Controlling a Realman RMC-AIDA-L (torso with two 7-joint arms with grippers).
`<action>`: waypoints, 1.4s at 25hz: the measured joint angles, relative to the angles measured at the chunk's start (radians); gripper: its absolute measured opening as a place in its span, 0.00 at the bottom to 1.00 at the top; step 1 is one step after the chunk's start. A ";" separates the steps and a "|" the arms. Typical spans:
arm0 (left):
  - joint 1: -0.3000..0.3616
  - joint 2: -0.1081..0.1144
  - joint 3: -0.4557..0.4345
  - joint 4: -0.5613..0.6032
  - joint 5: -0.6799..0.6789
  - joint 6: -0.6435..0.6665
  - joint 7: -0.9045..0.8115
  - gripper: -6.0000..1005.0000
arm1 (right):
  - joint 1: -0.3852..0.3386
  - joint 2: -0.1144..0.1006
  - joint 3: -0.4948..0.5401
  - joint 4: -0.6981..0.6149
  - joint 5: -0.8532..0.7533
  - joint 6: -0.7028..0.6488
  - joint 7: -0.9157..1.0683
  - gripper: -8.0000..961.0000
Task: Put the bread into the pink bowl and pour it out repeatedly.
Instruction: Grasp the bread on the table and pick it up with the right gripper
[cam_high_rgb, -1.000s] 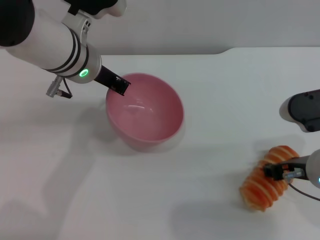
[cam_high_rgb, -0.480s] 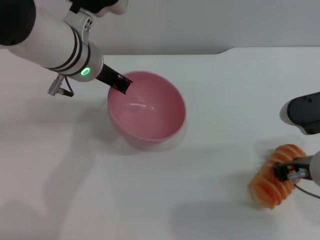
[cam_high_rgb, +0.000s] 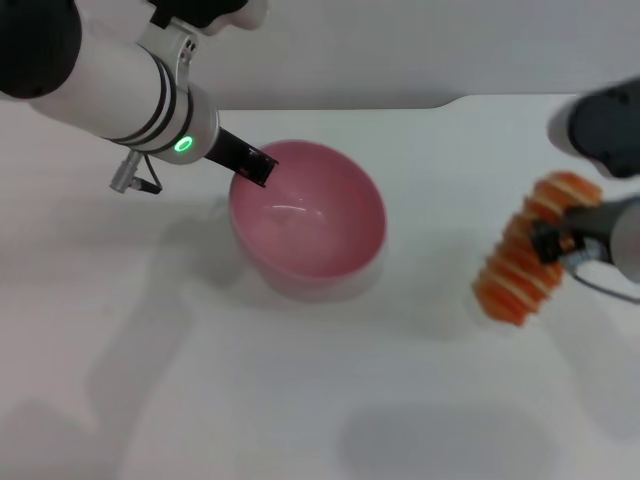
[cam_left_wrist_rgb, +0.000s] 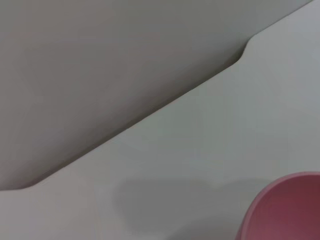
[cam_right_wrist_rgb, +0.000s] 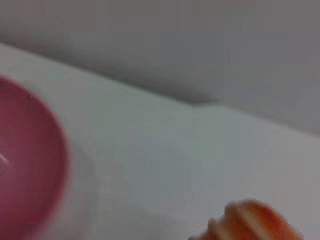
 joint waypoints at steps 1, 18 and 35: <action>0.000 -0.001 0.009 -0.009 -0.022 0.019 0.000 0.14 | 0.000 0.000 0.000 0.000 0.000 0.000 0.000 0.34; 0.000 0.002 0.065 -0.038 -0.064 0.038 -0.003 0.15 | 0.047 0.003 -0.028 -0.037 -0.027 -0.012 0.061 0.03; 0.002 0.007 0.028 -0.037 -0.028 0.033 0.012 0.15 | -0.053 0.003 -0.033 0.051 -0.121 -0.012 0.163 0.59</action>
